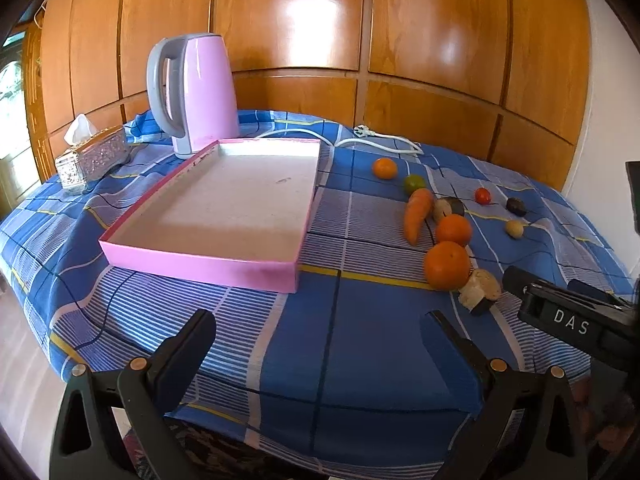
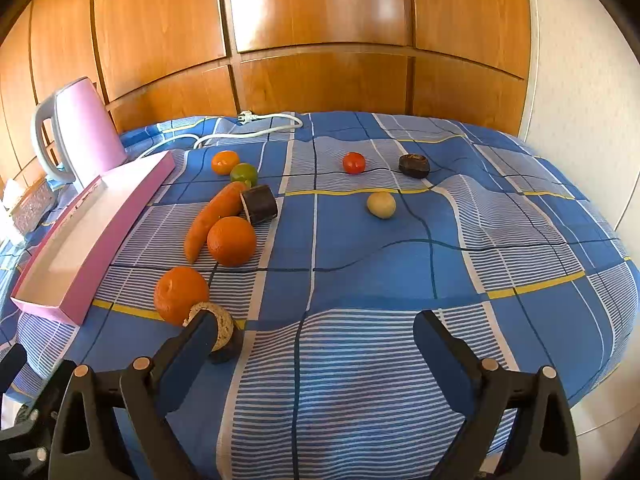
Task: Organize fruits
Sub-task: 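Grasp the dark round roll with the beige face using the right gripper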
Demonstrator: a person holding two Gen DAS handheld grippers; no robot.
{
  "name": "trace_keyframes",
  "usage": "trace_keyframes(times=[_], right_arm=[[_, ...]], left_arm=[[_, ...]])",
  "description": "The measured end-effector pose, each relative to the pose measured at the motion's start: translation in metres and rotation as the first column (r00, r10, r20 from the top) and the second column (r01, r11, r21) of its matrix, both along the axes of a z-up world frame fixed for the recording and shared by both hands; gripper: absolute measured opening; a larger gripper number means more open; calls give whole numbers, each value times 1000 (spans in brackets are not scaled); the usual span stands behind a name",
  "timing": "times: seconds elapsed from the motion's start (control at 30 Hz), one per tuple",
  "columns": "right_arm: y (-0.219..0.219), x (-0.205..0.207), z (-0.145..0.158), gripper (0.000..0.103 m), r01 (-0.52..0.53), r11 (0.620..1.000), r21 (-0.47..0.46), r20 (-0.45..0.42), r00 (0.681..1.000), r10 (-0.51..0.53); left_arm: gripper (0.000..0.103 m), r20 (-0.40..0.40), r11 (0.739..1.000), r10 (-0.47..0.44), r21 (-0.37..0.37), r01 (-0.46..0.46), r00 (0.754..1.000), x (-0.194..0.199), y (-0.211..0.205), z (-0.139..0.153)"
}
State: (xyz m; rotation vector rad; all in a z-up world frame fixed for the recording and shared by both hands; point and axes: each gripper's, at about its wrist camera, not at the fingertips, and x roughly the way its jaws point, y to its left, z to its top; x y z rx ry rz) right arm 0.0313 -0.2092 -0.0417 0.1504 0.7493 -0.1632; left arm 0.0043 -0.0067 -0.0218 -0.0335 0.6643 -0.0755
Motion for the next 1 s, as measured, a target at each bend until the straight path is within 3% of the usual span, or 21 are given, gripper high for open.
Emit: trace_keyframes(times=[0.3,0.5,0.87,1.0], right_arm=[[0,-1,1,86,-6,1000,0,-1,1000,6],[4,-4,4,66,-51,998,27,16,999,51],[24,-3,2,64,-213,973,91,20,977,212],[34,4,-3,61,-236,970,50,-6,972,237]], left_arm=[[103,-18,1000,2,-21,-2,1000,1,4,-2],[103,-36,999,22,-27,-23,999,2,7,-3],[103,-30,999,12,-36,-13,999,1,8,-1],[103,-14,999,23,-49,-23,1000,-1,11,0]])
